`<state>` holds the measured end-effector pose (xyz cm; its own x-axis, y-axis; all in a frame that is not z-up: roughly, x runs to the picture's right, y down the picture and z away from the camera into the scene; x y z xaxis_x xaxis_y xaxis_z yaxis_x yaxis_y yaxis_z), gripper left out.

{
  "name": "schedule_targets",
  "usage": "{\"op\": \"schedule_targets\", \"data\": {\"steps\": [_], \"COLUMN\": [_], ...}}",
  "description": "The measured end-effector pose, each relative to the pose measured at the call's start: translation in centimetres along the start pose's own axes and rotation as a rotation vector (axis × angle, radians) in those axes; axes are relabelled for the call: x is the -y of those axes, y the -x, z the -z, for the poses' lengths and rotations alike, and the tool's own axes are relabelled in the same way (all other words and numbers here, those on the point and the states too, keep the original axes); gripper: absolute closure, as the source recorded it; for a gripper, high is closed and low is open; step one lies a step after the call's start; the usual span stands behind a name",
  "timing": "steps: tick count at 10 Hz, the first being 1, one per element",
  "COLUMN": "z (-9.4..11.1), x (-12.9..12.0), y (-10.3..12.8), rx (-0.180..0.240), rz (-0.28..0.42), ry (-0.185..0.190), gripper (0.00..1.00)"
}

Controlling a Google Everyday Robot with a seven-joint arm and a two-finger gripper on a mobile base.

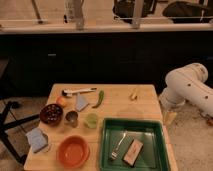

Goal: Place towel in red bowl

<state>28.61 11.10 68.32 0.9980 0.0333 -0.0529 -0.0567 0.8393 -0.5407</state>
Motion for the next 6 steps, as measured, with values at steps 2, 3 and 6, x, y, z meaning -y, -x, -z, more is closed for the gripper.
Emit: {"op": "schedule_targets", "data": {"steps": [2,3,6], "z": [0.0,-0.1,-0.8], "x": [0.0,0.0,-0.2], "y": [0.0,0.1,2.9], "rx": [0.001,0.012,0.098], "rz": [-0.001,0.012,0.177], "ry": [-0.001,0.004,0.036], "gripper": [0.20,0.20,0.20]}}
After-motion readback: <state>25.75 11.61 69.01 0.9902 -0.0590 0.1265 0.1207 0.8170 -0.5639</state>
